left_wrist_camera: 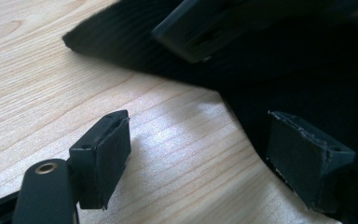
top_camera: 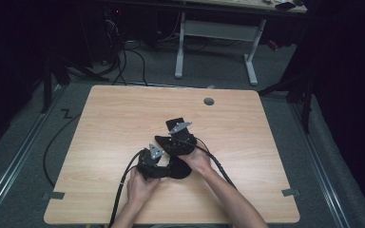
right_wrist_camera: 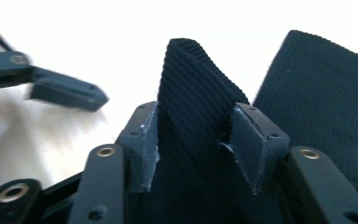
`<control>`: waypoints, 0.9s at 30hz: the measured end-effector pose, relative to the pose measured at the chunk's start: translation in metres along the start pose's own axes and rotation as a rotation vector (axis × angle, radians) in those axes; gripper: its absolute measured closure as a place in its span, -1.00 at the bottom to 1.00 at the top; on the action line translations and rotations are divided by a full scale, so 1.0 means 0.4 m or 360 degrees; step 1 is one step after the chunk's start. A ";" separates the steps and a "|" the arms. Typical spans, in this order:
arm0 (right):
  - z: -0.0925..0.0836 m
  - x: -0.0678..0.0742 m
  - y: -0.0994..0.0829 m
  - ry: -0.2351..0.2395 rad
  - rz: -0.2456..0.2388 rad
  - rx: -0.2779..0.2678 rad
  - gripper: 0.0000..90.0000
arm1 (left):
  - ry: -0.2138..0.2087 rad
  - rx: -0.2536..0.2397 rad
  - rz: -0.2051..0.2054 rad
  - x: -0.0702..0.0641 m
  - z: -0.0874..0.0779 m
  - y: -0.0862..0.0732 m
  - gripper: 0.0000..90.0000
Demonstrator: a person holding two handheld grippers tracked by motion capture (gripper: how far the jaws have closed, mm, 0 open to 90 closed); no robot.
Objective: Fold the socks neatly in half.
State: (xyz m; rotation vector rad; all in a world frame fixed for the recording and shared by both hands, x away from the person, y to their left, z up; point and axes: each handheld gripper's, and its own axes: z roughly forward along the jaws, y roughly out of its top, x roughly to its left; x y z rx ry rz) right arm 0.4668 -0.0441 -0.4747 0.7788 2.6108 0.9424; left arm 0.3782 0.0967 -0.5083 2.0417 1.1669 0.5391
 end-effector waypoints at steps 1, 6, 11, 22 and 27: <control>0.010 0.001 0.001 0.0022 -0.0008 0.0024 0.59 | 0.0000 -0.0002 -0.0003 0.000 0.000 0.000 -0.51; -0.001 -0.012 0.005 0.0042 0.0004 0.0003 0.91 | -0.0001 0.0000 -0.0002 0.000 0.000 0.000 -0.51; -0.073 -0.079 0.019 -0.0002 0.0261 -0.0271 0.91 | 0.0000 -0.0001 -0.0005 -0.001 0.000 0.000 -0.51; -0.057 -0.170 -0.037 -0.0202 0.0479 -0.0213 0.31 | 0.0001 -0.0001 -0.0004 -0.001 0.000 0.000 -0.51; -0.159 -0.112 -0.088 -0.0197 0.0282 -0.0279 0.33 | 0.0003 -0.0002 -0.0004 -0.001 0.000 0.000 -0.51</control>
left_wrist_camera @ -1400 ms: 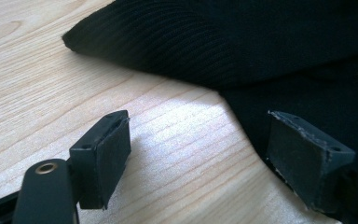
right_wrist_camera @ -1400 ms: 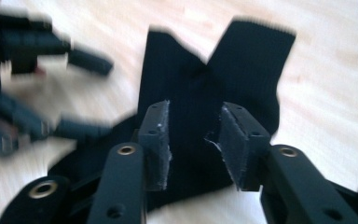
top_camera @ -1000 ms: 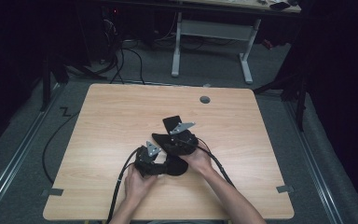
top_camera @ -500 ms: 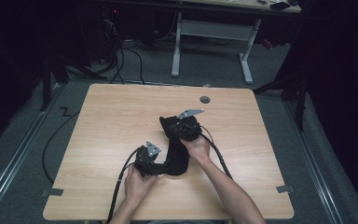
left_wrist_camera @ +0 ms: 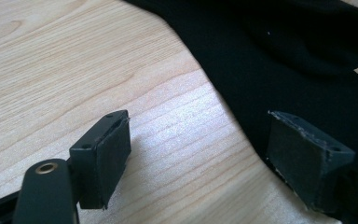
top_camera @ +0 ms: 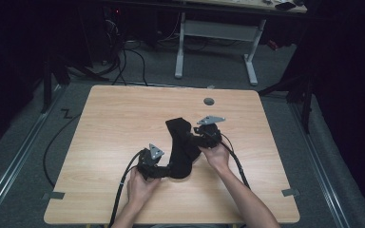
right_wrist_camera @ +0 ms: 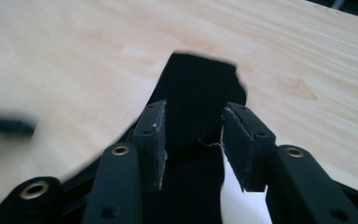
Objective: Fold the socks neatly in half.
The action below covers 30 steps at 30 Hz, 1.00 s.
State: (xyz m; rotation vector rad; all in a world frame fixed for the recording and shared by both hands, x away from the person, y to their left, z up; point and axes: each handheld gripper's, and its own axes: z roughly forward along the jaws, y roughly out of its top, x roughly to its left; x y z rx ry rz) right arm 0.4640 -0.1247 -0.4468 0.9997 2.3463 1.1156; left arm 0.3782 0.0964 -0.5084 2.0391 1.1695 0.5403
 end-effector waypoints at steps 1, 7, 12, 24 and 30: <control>-0.015 0.009 -0.014 0.0014 -0.0042 0.0013 0.33 | 0.0000 0.0000 0.0000 0.000 0.000 0.000 -0.51; -0.056 0.039 -0.097 0.0096 -0.0106 0.0067 0.28 | 0.0003 0.0000 -0.0002 -0.001 0.000 0.000 -0.51; -0.047 0.066 -0.144 0.0176 -0.0110 0.0108 0.25 | 0.0002 0.0000 -0.0002 -0.001 0.000 0.000 -0.51; -0.048 0.081 -0.120 0.0120 -0.0216 0.0112 0.98 | -0.0001 0.0000 0.0000 0.000 0.000 0.000 -0.50; -0.093 0.078 -0.047 0.0088 -0.0261 0.0036 0.98 | 0.0000 0.0000 -0.0001 -0.001 0.000 0.000 -0.50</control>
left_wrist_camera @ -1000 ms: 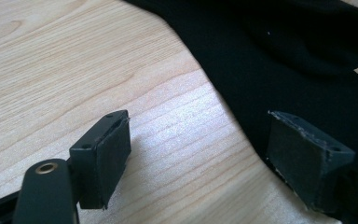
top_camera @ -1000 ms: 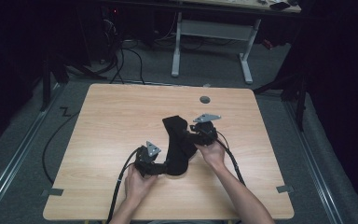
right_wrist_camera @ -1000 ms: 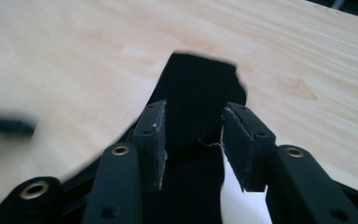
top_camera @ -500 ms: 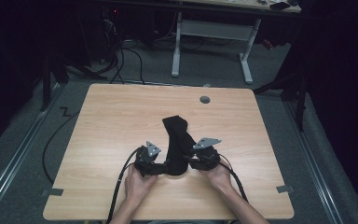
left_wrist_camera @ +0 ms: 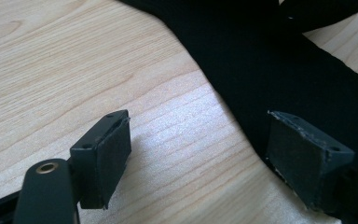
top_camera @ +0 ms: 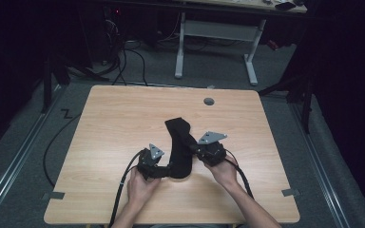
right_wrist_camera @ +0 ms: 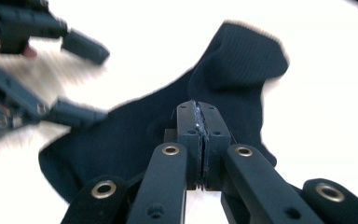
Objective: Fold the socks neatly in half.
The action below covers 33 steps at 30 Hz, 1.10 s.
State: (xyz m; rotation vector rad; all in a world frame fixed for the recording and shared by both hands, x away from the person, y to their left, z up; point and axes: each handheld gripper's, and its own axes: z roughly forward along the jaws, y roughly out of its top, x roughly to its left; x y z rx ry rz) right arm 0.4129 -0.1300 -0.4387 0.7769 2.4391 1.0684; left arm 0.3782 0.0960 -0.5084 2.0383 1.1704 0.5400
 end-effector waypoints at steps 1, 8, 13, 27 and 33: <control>0.000 0.000 0.000 0.0000 0.0000 0.0000 0.98 | 0.0000 0.0000 0.0000 0.000 0.000 0.000 -0.50; 0.068 -0.019 0.086 0.0108 0.0015 0.0031 0.97 | 0.0000 0.0001 0.0000 0.000 0.000 0.000 -0.50; 0.161 -0.017 0.114 0.0180 0.0048 0.0092 0.96 | 0.0001 0.0001 0.0001 0.000 0.000 0.000 -0.50; 0.093 -0.017 0.084 0.0156 0.0111 -0.0066 0.57 | 0.0000 0.0001 -0.0001 0.000 0.000 0.000 -0.50; 0.097 -0.022 0.008 0.0127 0.0122 0.0017 0.62 | 0.0002 0.0000 -0.0003 -0.001 0.000 0.000 -0.50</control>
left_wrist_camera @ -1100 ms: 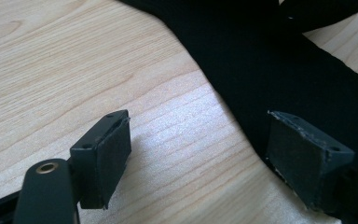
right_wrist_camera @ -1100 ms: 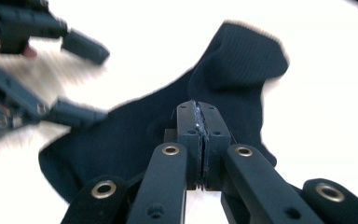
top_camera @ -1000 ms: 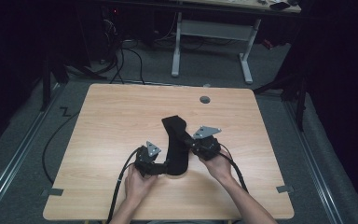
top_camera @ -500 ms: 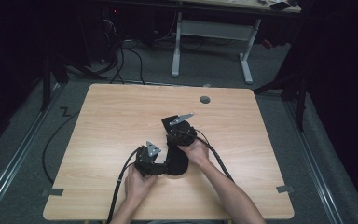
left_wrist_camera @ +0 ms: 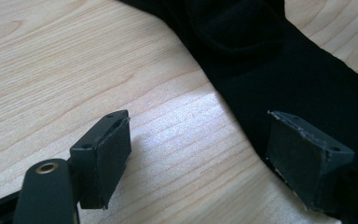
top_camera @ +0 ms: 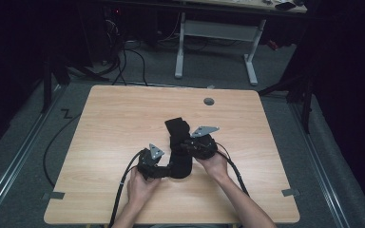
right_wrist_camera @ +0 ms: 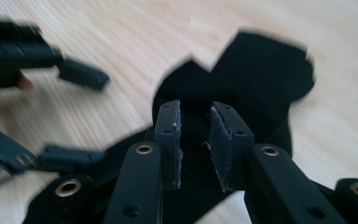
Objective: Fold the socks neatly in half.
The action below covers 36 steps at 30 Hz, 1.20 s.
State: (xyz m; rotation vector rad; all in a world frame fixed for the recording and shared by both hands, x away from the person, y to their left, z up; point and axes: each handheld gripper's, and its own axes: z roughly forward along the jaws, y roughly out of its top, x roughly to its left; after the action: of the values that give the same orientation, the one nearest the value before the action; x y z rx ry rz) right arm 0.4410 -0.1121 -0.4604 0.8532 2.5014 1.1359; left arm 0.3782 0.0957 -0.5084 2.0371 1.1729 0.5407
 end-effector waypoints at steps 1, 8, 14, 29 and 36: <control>0.019 -0.008 -0.014 -0.0011 0.0034 0.0023 0.52 | -0.0001 0.0000 0.0001 0.000 0.000 0.000 -0.50; 0.076 -0.028 -0.021 -0.0011 0.0135 0.0050 0.43 | -0.0010 0.0003 0.0011 -0.001 0.002 0.002 -0.52; 0.072 -0.032 -0.028 0.0018 0.0113 0.0048 0.94 | -0.0013 0.0004 0.0011 -0.002 0.003 0.002 -0.53; -0.046 0.049 -0.019 0.0015 -0.0033 0.0002 0.95 | -0.0007 0.0004 0.0002 -0.006 0.004 0.003 -0.54; -0.062 0.089 -0.063 0.0053 -0.0032 0.0043 0.94 | -0.0006 0.0005 0.0001 -0.006 0.004 0.003 -0.54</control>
State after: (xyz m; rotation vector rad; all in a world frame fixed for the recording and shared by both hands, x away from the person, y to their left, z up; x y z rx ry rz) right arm 0.3912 -0.1181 -0.4628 0.8208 2.5522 1.1212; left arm 0.3789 0.0926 -0.5084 2.0405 1.1719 0.5350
